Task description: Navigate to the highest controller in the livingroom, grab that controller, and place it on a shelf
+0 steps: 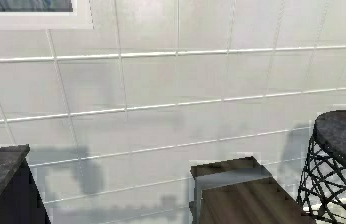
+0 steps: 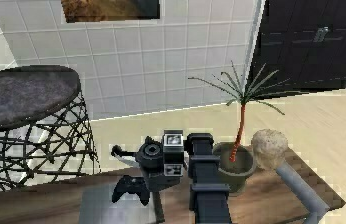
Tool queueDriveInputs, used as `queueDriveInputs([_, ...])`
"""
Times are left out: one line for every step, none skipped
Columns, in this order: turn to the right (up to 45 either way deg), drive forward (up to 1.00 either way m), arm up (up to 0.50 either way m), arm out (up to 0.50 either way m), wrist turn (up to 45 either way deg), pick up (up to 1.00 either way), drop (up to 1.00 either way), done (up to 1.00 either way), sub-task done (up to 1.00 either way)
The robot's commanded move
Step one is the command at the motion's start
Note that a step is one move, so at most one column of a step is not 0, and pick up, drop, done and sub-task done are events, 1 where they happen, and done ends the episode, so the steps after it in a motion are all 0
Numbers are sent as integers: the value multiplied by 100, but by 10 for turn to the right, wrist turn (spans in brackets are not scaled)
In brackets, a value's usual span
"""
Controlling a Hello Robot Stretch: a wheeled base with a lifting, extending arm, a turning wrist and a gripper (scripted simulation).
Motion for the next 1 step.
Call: queueDriveInputs([0,0,10,0,0,0,0,0,0])
